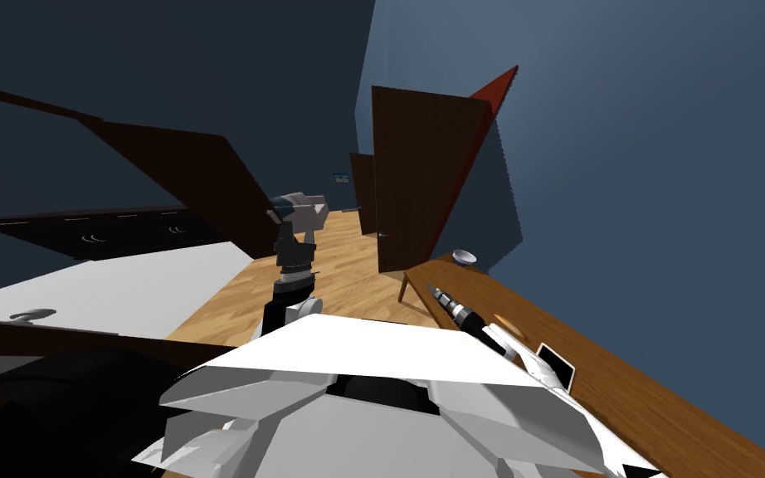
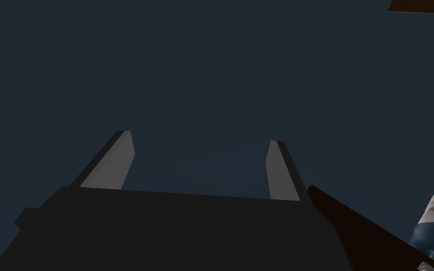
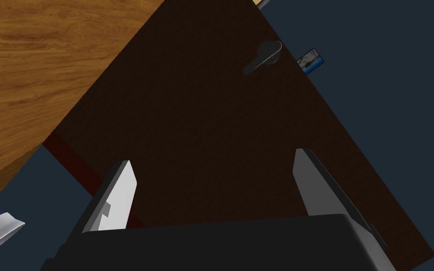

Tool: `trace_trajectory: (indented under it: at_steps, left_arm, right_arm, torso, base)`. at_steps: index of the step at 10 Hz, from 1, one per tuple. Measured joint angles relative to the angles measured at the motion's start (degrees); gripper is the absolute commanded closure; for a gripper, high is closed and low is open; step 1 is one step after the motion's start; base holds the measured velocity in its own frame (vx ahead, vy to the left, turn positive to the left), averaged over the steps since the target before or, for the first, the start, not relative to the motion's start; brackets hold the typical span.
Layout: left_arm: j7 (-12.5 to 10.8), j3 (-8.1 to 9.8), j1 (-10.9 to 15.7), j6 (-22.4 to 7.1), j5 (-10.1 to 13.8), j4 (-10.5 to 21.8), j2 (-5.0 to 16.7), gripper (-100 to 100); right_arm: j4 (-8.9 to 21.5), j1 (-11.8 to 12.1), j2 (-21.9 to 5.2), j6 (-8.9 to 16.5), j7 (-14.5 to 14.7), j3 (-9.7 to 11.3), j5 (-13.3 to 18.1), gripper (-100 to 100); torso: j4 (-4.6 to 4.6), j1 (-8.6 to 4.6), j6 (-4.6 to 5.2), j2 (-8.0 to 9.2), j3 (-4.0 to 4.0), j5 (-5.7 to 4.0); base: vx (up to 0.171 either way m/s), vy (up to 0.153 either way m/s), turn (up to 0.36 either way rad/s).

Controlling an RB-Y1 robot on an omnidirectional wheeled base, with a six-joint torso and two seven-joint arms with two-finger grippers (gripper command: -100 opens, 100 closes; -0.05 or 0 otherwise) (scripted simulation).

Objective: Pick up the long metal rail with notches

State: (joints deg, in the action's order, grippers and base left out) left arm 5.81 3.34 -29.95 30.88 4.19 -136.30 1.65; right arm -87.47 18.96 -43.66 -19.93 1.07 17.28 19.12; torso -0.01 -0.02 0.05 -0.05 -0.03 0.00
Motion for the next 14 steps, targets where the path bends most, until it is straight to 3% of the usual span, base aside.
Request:
trace_trajectory:
  at_steps: [5,7,9,13,14]
  left_arm:
    - [0.0,0.0,0.0,0.0,0.0,0.0,0.0,0]
    - [0.0,0.0,0.0,0.0,0.0,0.0,0.0,0]
    - [0.0,0.0,0.0,0.0,0.0,0.0,0.0,0]
    - [0.0,0.0,-0.01,0.0,0.0,0.0,0.0,0]
    - [0.0,0.0,0.0,0.0,0.0,0.0,0.0,0]
  right_arm:
    - [7.55,-0.02,-6.76,-0.26,0.57,4.81,2.86,-100]
    - [10.32,0.24,-8.47,-0.67,1.03,6.06,3.44,-100]
    - [15.3,0.28,-9.86,-1.87,2.67,8.25,4.32,-100]
    - [18.56,1.45,-13.09,-1.92,4.14,11.13,4.67,-100]
    - [20.91,1.29,-13.11,-2.82,4.88,11.76,4.76,-100]
  torso:
    - [-0.01,0.02,-0.02,-0.07,-0.04,0.01]
    - [-0.01,0.0,-0.01,-0.05,-0.03,0.01]
    - [-0.02,0.02,-0.01,-0.11,-0.06,0.0]
    - [0.0,0.02,0.01,-0.04,-0.02,0.0]
    - [-0.01,0.04,-0.01,-0.06,-0.03,0.0]
  base:
    - [0.023,0.004,0.139]
    - [0.029,0.004,0.176]
    - [0.048,0.006,0.185]
    - [0.027,0.001,0.083]
    - [0.039,0.007,0.163]
